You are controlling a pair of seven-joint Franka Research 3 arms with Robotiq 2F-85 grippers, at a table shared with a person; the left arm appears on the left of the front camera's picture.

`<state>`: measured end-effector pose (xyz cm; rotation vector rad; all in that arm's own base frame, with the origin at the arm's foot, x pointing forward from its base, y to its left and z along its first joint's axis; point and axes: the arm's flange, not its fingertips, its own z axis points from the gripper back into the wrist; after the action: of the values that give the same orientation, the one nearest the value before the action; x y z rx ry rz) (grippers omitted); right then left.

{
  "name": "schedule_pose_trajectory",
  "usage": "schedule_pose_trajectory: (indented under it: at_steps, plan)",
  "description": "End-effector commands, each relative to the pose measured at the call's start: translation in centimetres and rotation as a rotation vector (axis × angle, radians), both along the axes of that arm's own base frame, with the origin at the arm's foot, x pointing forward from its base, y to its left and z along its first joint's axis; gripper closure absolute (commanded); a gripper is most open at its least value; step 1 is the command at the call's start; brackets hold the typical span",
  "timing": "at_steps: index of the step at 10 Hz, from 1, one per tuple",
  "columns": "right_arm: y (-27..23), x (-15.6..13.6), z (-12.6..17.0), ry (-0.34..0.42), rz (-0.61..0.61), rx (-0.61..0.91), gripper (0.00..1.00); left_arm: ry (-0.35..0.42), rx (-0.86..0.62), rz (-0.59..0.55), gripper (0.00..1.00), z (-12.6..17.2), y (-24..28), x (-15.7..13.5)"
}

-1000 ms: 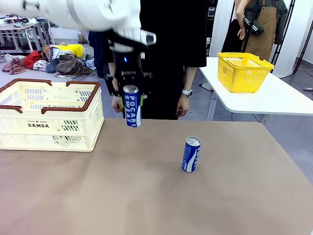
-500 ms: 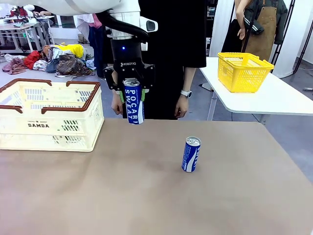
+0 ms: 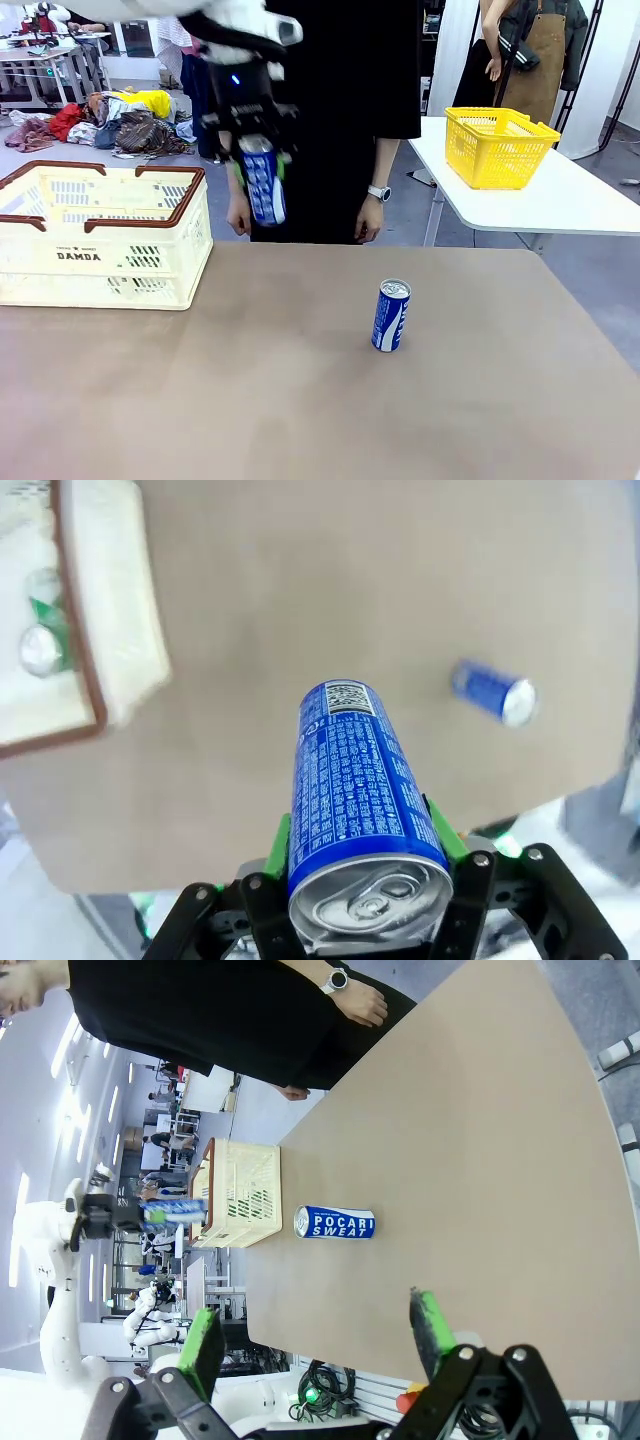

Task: Place the drinks into the Shopping basket.
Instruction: Pick up one drink and place it into the Shopping basket.

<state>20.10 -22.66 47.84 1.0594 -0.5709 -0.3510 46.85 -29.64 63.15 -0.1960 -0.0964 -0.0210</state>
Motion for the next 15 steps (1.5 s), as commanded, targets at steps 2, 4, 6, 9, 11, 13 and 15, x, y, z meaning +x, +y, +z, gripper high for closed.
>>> schedule_pose_trajectory:
  at_steps: [2, 4, 6, 9, 11, 13, 15]
  plan:
    - [0.0, 0.1, 0.0, -0.03, 0.004, 0.004, 0.0, -0.125, -0.08, 0.049, 1.0, 5.8, 10.0, 4.3]
    - [0.0, 0.1, 0.0, -0.03, 0.004, 0.004, 0.0, -0.139, -0.056, 0.136, 1.0, 6.9, 16.7, 6.5]
    - [0.0, 0.1, 0.0, -0.03, 0.004, 0.004, 0.0, -0.149, -0.007, 0.263, 1.0, 5.6, 25.8, 7.7]
    - [0.0, 0.1, 0.0, -0.03, 0.004, 0.004, 0.0, -0.043, -0.034, 0.493, 1.0, -0.6, 36.7, 6.6]
    - [0.0, 0.1, 0.0, -0.03, 0.004, 0.004, 0.0, -0.015, -0.074, 0.556, 1.0, -5.5, 38.6, 5.4]
    - [0.0, 0.1, 0.0, -0.03, 0.004, 0.004, 0.0, -0.005, -0.092, 0.575, 1.0, -9.7, 38.1, 5.5]
    - [0.0, 0.1, 0.0, -0.03, 0.004, 0.004, 0.0, -0.01, -0.105, 0.572, 1.0, -12.6, 37.4, 6.5]
